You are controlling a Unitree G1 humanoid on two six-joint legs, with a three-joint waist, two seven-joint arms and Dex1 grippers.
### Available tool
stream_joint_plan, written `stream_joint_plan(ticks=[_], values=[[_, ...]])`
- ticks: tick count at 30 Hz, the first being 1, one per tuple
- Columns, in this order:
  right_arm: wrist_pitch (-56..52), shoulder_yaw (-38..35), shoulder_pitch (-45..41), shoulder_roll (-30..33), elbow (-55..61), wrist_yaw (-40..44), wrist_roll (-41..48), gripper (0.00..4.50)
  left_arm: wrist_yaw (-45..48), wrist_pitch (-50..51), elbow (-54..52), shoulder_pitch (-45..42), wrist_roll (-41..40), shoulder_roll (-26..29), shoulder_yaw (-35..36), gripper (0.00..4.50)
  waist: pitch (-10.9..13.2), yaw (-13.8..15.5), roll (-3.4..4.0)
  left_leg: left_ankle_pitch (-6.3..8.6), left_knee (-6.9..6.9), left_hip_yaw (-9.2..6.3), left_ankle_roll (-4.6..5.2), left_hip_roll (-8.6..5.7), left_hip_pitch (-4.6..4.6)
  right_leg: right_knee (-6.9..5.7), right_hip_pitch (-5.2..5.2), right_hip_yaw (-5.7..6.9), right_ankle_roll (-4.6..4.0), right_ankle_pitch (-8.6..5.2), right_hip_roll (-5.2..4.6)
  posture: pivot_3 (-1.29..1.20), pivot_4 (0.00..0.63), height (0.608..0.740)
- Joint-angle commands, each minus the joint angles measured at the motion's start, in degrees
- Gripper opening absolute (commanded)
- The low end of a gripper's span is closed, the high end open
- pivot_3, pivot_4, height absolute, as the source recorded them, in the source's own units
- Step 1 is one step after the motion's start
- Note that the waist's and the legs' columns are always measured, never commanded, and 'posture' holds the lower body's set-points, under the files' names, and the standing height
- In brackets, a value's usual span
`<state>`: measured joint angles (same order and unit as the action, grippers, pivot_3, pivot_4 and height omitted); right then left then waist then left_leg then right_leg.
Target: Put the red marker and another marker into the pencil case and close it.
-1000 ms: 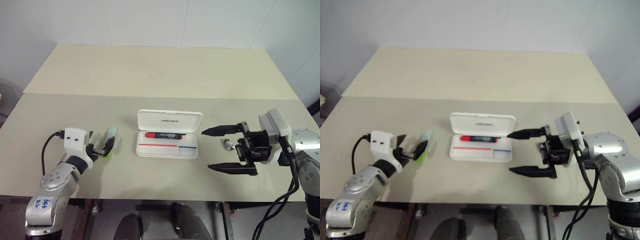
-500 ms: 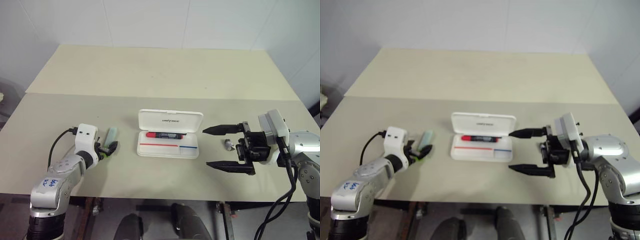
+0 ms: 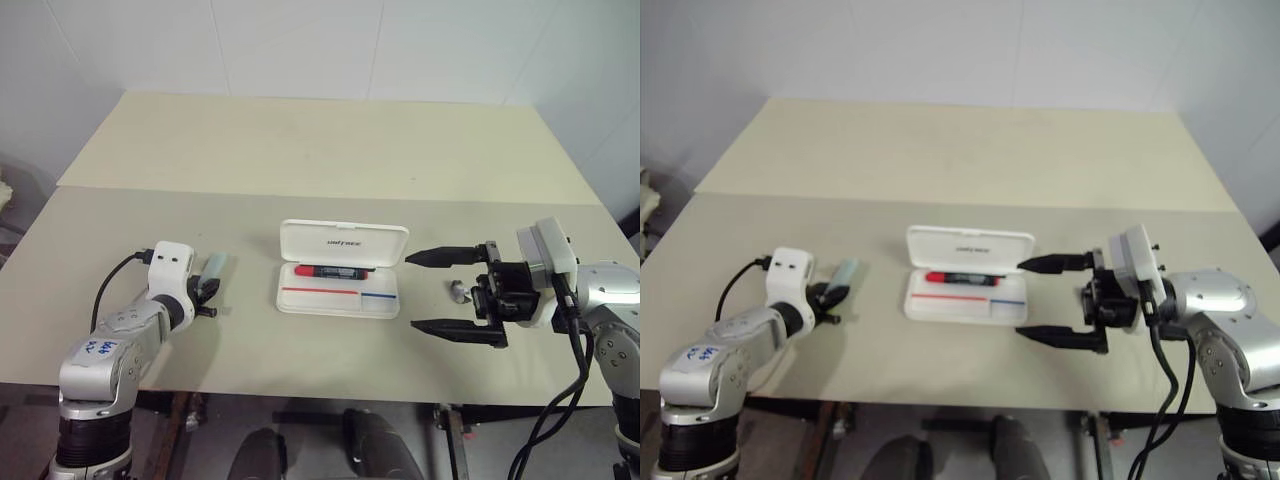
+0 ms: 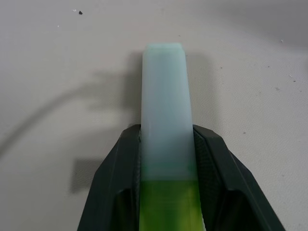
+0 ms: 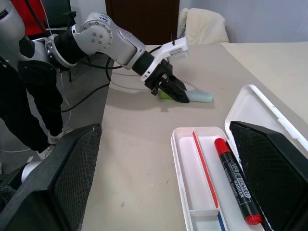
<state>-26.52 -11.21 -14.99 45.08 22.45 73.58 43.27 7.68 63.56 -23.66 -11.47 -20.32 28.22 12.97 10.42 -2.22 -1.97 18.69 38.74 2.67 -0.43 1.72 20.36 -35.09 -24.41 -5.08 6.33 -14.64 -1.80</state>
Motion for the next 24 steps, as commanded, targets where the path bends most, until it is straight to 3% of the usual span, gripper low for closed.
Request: stream_joint_plan(ticks=[1, 4, 8, 13, 18, 24], values=[[0.7, -0.4, -0.2, 0.5, 1.7, -0.6, 0.7, 4.5, 2.8, -8.1, 1.9, -0.5, 2.6, 3.0, 0.8, 1.1, 0.0, 0.2, -0.01, 0.0, 0.0, 0.0, 0.0, 0.01, 0.0, 0.0, -0.01, 0.0, -0.04, -0.01, 0.0, 0.0, 0.15, 0.74], [0.6, -0.9, 0.0, -0.2, 2.0, -1.6, 1.6, 4.5, 7.2, -21.9, 4.9, -1.8, 4.5, 5.5, 2.0, 1.1, 0.1, 0.2, -0.1, 0.0, -0.02, 0.01, -0.01, 0.08, 0.05, 0.03, -0.08, 0.02, -0.62, -0.27, 0.0, 0.0, 0.15, 0.74], [0.9, -2.3, 1.3, -1.1, 1.3, -2.4, 3.1, 4.5, 17.1, -38.5, 8.4, -4.2, 5.2, 10.6, 2.1, 1.1, 0.1, 0.6, -0.12, -0.03, -0.36, 0.01, -0.05, 0.03, 0.06, 0.2, -0.12, 0.12, -0.65, -0.29, -0.51, 0.0, 0.15, 0.74], [0.9, -4.5, 4.0, -1.9, 1.0, -3.4, 5.2, 4.5, 27.9, -45.5, 6.6, -7.2, 0.6, 13.7, 1.5, 1.1, 0.1, 0.8, -0.1, 0.05, -0.76, -0.04, -0.09, -0.02, 0.2, 0.59, -0.17, 0.35, -0.36, -0.14, -0.7, 0.0, 0.15, 0.74], [2.2, -6.5, 6.7, -2.2, 1.5, -2.3, 6.7, 4.5, 37.6, -45.7, 5.4, -10.0, -2.9, 15.4, -2.5, 1.1, 0.1, 0.8, -0.1, 0.19, -0.7, -0.18, -0.03, 0.02, 0.79, 0.61, -0.57, 1.08, -0.27, -0.09, -0.88, 0.0, 0.15, 0.74], [4.8, -9.4, 10.6, -1.5, -0.3, 0.1, 6.0, 4.5, 45.2, -48.9, 6.9, -14.9, -4.9, 12.8, -7.8, 1.1, 0.1, 0.9, -0.06, 0.16, -0.61, -0.23, -0.09, 0.05, 0.87, 0.49, -0.63, 1.61, -0.25, -0.09, -0.7, 0.0, 0.15, 0.74]])
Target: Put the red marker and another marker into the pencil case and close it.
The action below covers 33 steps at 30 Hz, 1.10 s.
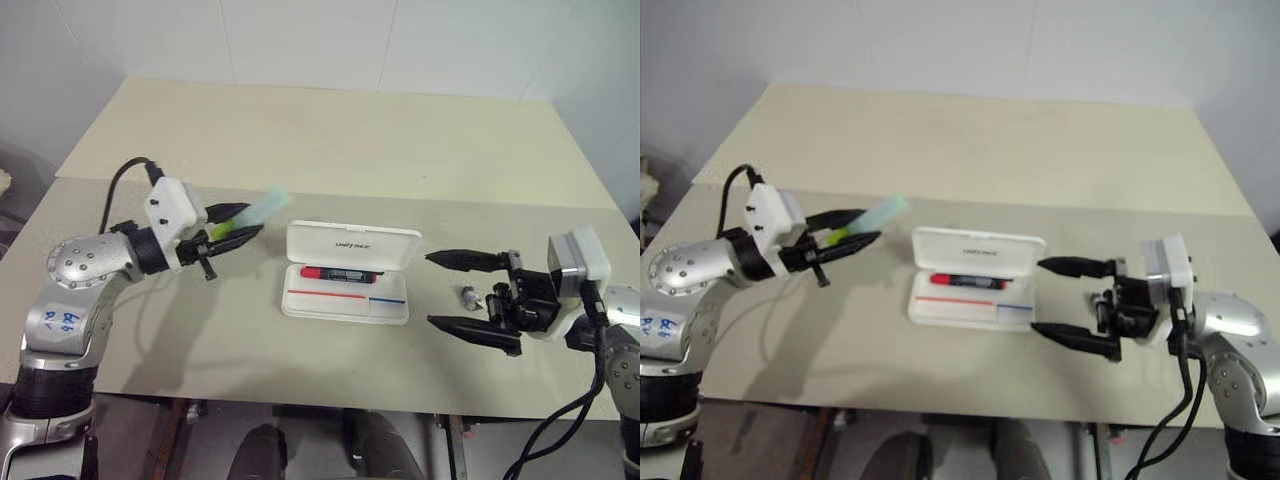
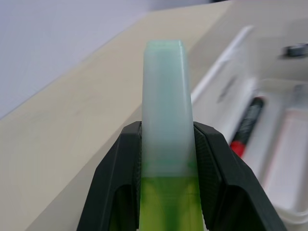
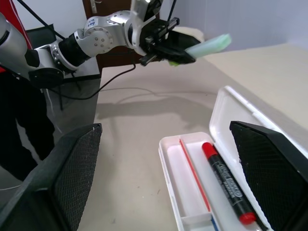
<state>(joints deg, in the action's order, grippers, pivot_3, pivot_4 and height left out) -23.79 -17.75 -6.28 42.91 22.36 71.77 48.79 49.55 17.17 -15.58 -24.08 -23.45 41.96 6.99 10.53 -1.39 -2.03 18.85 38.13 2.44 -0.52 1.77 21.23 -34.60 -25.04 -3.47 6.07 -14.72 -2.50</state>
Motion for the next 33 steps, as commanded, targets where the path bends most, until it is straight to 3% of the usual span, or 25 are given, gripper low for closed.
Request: stream_joint_plan(ticks=[1, 7, 14, 21, 33], values=[[2.5, -3.2, 2.6, 0.9, -0.5, 2.5, 0.1, 4.5, 4.3, -3.0, -1.1, -2.8, -1.8, -1.5, -2.6, 1.1, 0.0, 0.1, 0.0, -0.01, 0.04, 0.0, 0.01, -0.03, -0.01, -0.04, 0.02, 0.01, 0.0, 0.0, 0.07, 0.0, 0.15, 0.74], [4.4, -4.2, 5.6, 0.8, -0.4, 2.0, -1.1, 4.5, 8.5, -3.5, -0.4, -4.2, -2.3, -5.6, -8.4, 1.1, 0.0, -0.2, 0.03, -0.05, 0.3, 0.01, 0.06, -0.09, -0.17, -0.02, 0.26, -0.07, 0.09, 0.05, 0.15, 0.0, 0.15, 0.74], [6.0, -4.0, 7.1, 0.2, -0.4, 1.6, -2.0, 4.5, 11.4, -3.9, 9.7, -7.6, 4.9, -7.7, -16.9, 1.1, 0.1, -0.1, 0.16, -0.07, 0.84, -0.13, 0.09, -0.15, -0.24, -0.33, 0.42, -0.03, 0.09, 0.05, 0.28, 0.0, 0.15, 0.74], [7.2, -3.5, 8.7, -0.7, 0.6, 0.1, -2.8, 4.5, 16.4, -10.9, 19.3, -10.6, 10.5, -7.9, -20.7, 1.1, 0.1, -0.2, 0.18, -0.1, 0.92, -0.15, 0.15, -0.22, -0.22, -0.37, 0.46, -0.07, 0.15, 0.1, 0.24, 0.0, 0.15, 0.74], [8.1, -1.0, 9.8, -2.5, 2.6, -3.1, -4.6, 4.5, 20.4, -12.7, 23.7, -15.1, 14.5, -9.9, -23.5, 1.1, 0.1, 0.0, 0.2, -0.1, 0.92, -0.22, 0.16, -0.16, -0.17, -0.36, 0.45, -0.02, 0.16, 0.1, 0.21, 0.0, 0.15, 0.74]])
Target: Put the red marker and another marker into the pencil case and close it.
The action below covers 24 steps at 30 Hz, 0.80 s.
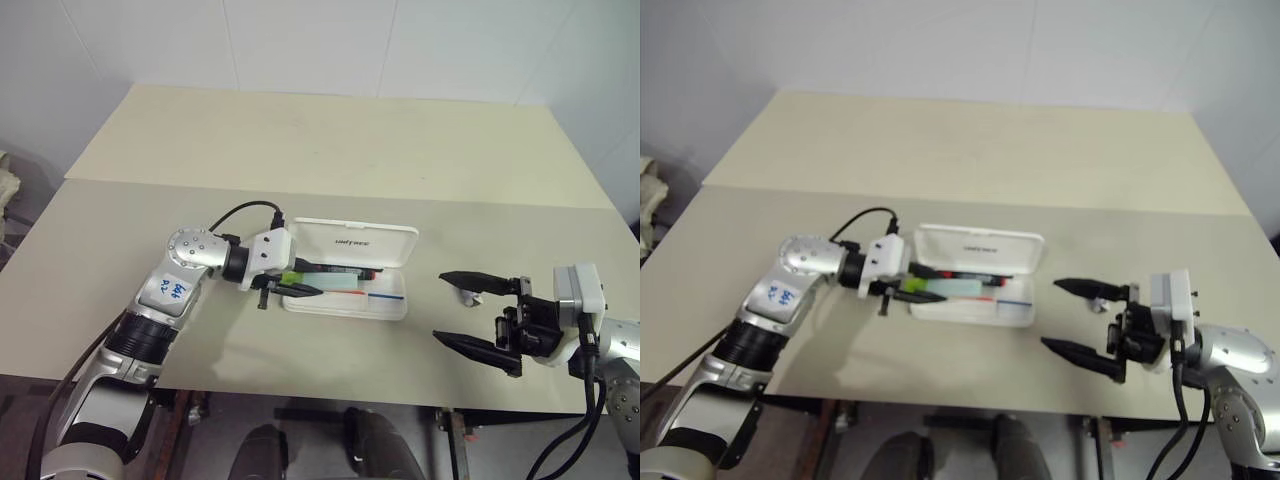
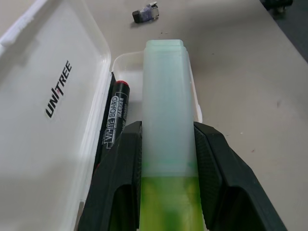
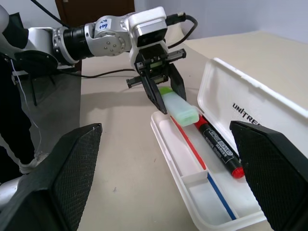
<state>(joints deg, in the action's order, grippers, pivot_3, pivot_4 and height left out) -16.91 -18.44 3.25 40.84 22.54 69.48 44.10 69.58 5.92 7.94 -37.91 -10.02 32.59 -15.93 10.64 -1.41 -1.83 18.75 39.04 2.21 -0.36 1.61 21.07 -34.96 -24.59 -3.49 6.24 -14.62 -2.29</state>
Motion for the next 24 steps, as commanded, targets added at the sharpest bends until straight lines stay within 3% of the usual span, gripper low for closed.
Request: stream_joint_plan(ticks=[1, 11, 24], values=[[1.3, -0.2, 0.5, -0.5, 2.6, -1.0, 0.0, 4.5, 0.3, -1.5, 0.2, -1.2, 1.3, -0.8, -0.6, 1.1, 0.0, 0.0, 0.0, 0.0, 0.0, 0.0, 0.0, 0.0, 0.01, 0.01, 0.0, 0.0, 0.0, 0.0, 0.0, 0.0, 0.15, 0.74], [2.1, 0.8, 0.8, -0.9, 2.5, -2.1, -0.7, 4.5, -1.9, -0.9, 1.4, -2.7, 6.1, -4.4, -3.4, 1.1, 0.0, -0.1, 0.0, 0.0, 0.01, 0.0, 0.0, -0.05, -0.01, -0.02, 0.0, -0.01, 0.01, 0.01, 0.01, 0.0, 0.15, 0.74], [2.4, 0.7, 1.5, -0.6, 2.3, -2.6, -0.5, 4.5, -2.3, 1.6, -0.2, -2.5, 9.1, -4.3, -4.0, 1.1, 0.0, 0.0, 0.0, 0.0, 0.01, 0.0, 0.0, -0.02, 0.0, -0.02, 0.0, -0.02, 0.02, 0.01, 0.01, 0.0, 0.15, 0.74]])
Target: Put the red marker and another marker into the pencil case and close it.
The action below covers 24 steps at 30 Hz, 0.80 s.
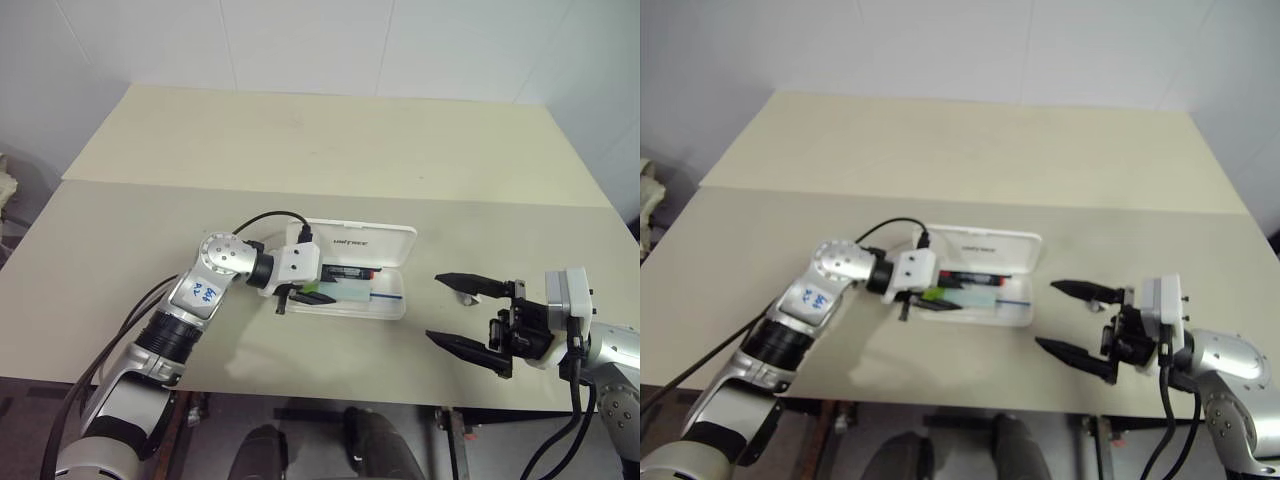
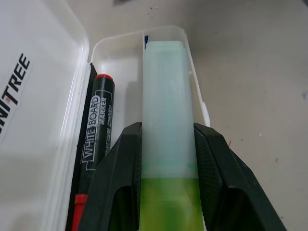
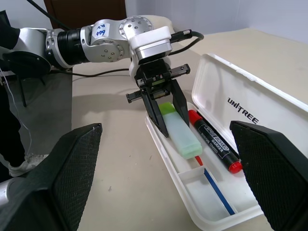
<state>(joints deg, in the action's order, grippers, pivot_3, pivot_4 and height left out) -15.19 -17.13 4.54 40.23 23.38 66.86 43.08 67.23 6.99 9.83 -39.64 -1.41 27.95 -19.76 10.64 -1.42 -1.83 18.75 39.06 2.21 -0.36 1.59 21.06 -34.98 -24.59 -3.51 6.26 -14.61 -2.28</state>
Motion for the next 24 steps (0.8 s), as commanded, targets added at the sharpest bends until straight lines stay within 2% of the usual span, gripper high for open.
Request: stream_joint_plan(ticks=[1, 11, 13, 21, 24], values=[[0.7, -0.6, 0.2, 0.0, 1.5, 0.0, 0.5, 4.5, 0.0, 0.6, -2.3, -0.7, 0.5, 0.3, -0.2, 1.1, 0.0, 0.0, 0.0, 0.0, 0.0, 0.0, 0.0, 0.0, 0.0, 0.0, 0.0, 0.0, 0.0, 0.0, 0.0, 0.0, 0.15, 0.74], [0.4, -0.6, 0.2, 0.1, 1.4, -0.4, 0.7, 4.5, -0.7, 0.4, -2.0, -0.4, 1.8, 0.4, -0.8, 1.1, 0.0, 0.0, 0.0, 0.0, 0.0, 0.0, 0.0, 0.01, 0.0, -0.01, 0.0, 0.0, 0.0, 0.0, 0.0, 0.0, 0.15, 0.74], [0.4, -0.6, 0.3, 0.1, 1.4, -0.4, 0.7, 4.5, -0.7, 0.4, -2.1, -0.3, 1.9, 0.3, -0.9, 1.86, 0.0, 0.0, 0.0, 0.0, 0.0, 0.0, 0.0, 0.01, 0.0, -0.01, 0.0, 0.0, 0.0, 0.0, 0.0, 0.0, 0.15, 0.74], [0.4, -0.7, 0.2, 0.3, 0.8, -0.5, 0.4, 4.5, -0.8, 1.2, -3.4, -0.3, 1.2, -0.2, -1.0, 4.42, 0.0, 0.0, 0.0, 0.0, 0.0, 0.0, 0.0, 0.01, 0.0, 0.0, 0.0, 0.0, 0.0, 0.0, 0.0, 0.0, 0.15, 0.74], [0.6, -0.6, 0.0, 0.3, 0.6, -0.5, 0.3, 4.5, -0.8, 2.1, -4.4, -0.2, 0.9, -0.4, -0.8, 4.47, 0.0, 0.0, 0.0, 0.0, 0.0, 0.0, 0.0, 0.01, 0.01, 0.0, 0.0, -0.01, 0.0, 0.0, -0.01, 0.0, 0.15, 0.74]])
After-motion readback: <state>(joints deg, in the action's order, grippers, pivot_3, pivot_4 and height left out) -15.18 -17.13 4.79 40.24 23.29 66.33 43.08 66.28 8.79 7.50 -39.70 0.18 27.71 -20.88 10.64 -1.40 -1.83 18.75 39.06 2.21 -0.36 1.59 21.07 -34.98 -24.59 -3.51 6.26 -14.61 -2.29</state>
